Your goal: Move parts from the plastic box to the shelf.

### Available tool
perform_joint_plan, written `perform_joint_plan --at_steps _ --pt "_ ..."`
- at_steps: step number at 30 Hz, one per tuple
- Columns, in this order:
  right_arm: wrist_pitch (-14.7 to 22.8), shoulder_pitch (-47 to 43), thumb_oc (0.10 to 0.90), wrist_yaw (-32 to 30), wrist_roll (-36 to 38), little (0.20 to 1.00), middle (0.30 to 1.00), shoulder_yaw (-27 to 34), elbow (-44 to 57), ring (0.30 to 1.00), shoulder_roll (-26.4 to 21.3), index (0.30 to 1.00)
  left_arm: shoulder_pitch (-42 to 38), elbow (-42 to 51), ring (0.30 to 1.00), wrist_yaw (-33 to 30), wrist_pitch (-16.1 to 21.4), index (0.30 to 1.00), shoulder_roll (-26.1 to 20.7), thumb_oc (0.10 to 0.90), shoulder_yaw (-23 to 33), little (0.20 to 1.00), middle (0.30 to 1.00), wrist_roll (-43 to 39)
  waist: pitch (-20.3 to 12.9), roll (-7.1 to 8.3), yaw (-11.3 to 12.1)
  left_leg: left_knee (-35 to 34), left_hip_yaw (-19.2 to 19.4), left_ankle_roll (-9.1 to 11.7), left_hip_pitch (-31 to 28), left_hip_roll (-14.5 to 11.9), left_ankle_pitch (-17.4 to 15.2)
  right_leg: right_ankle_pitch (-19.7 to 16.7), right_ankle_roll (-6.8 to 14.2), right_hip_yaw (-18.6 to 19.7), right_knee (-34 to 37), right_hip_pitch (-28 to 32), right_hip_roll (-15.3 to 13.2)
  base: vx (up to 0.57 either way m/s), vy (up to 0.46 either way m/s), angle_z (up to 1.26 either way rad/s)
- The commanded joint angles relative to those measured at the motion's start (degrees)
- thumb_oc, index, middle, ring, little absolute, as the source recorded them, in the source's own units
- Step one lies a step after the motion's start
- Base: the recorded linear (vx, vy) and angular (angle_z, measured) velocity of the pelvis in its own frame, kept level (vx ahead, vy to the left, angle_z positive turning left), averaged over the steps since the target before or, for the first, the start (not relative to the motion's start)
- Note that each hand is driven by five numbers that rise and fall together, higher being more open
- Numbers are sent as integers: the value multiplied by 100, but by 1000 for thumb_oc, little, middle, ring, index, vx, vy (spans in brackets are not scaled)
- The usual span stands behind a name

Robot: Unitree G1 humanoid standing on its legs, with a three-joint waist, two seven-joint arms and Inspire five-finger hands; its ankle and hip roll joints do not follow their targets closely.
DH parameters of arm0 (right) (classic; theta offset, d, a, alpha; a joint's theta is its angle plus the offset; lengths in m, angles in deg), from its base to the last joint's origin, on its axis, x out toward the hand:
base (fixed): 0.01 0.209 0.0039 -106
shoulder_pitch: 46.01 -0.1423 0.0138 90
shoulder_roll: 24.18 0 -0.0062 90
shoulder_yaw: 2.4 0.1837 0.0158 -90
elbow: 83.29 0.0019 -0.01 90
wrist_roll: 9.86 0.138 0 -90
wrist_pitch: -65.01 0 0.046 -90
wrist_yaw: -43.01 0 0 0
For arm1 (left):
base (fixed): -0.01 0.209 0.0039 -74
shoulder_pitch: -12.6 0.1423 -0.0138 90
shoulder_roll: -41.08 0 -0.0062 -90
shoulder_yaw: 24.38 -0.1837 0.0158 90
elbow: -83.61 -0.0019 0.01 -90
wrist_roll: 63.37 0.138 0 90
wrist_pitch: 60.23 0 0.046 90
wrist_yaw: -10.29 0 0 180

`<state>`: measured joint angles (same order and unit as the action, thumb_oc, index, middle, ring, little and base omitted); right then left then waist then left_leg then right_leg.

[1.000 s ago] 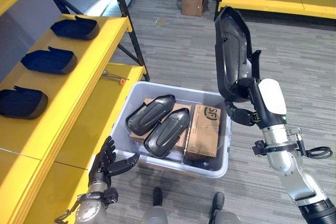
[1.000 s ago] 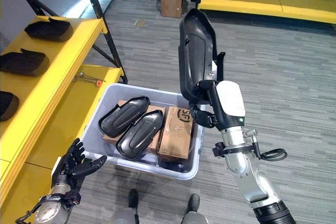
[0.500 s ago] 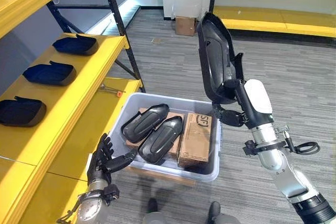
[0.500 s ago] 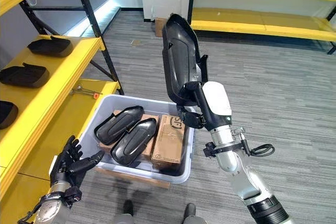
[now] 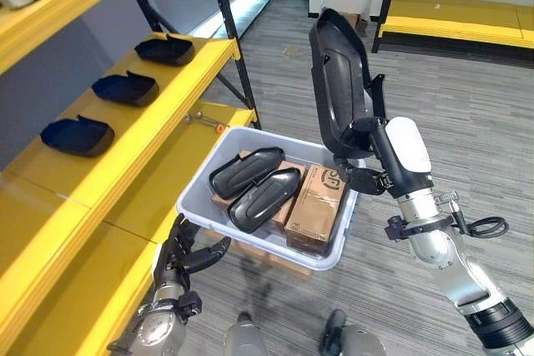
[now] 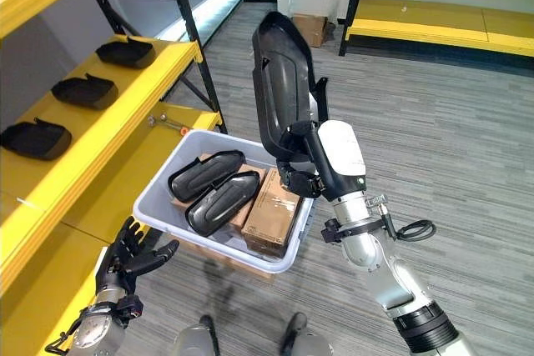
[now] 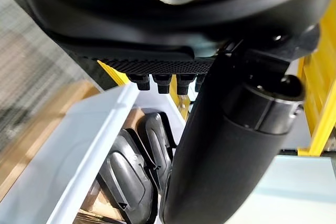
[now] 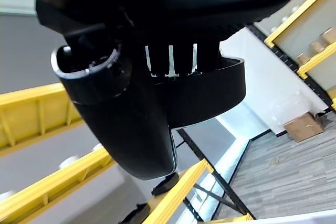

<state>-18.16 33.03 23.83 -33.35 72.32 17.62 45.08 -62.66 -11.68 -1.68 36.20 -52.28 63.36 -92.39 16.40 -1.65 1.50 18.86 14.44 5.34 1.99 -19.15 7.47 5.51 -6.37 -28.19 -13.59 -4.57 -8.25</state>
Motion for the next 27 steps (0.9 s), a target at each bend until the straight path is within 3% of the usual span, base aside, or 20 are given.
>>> perform_joint_plan --at_steps 1,3,7,8,10,19,27 --pt "559 -576 400 -599 167 300 300 459 579 300 -48 300 -266 671 1000 -58 622 1000 -318 900 197 1000 1000 -26 -429 -51 -233 -8 237 509 -288 -725 444 631 490 -118 621 744 261 -9 42 67" --pt "559 -442 400 -634 170 300 300 612 594 300 -82 300 -351 697 1000 -21 625 1000 -373 900 137 1000 1000 -33 -533 -104 -348 -160 447 581 -515 -792 450 660 489 -424 536 710 166 1 95 114" --pt "544 -211 400 -624 173 300 300 903 606 300 -122 300 -436 728 1000 87 625 1000 -456 900 71 1000 1000 27 -663 -219 -474 -1075 929 568 -596 -492 71 495 694 -850 359 754 -170 39 227 118" --pt "540 -81 400 -562 142 300 300 1013 644 300 -95 300 -366 763 1000 126 641 1000 -463 900 132 1000 1000 36 -726 -271 -435 -1522 981 521 -732 -300 -64 381 816 -922 335 807 -333 77 255 85" --pt "527 61 400 -502 121 300 300 1100 674 300 -65 300 -308 774 1000 148 634 1000 -460 900 189 1000 1000 56 -751 -272 -374 -1727 1032 431 -767 -109 -192 236 931 -989 319 849 -518 77 251 54" --pt "501 443 400 -285 -51 300 300 1309 824 300 6 300 -252 927 1000 146 694 1000 -450 900 354 1000 1000 129 -756 -157 -227 -1923 866 122 -670 562 -538 -334 1312 -1301 483 1084 -1116 69 178 41" --pt "486 482 400 -125 -91 300 300 1298 825 300 75 300 -119 1034 1000 161 703 1000 -397 900 520 1000 1000 170 -785 -9 -74 -1985 658 -38 -531 896 -689 -708 1559 -1522 714 1205 -1340 33 103 20"
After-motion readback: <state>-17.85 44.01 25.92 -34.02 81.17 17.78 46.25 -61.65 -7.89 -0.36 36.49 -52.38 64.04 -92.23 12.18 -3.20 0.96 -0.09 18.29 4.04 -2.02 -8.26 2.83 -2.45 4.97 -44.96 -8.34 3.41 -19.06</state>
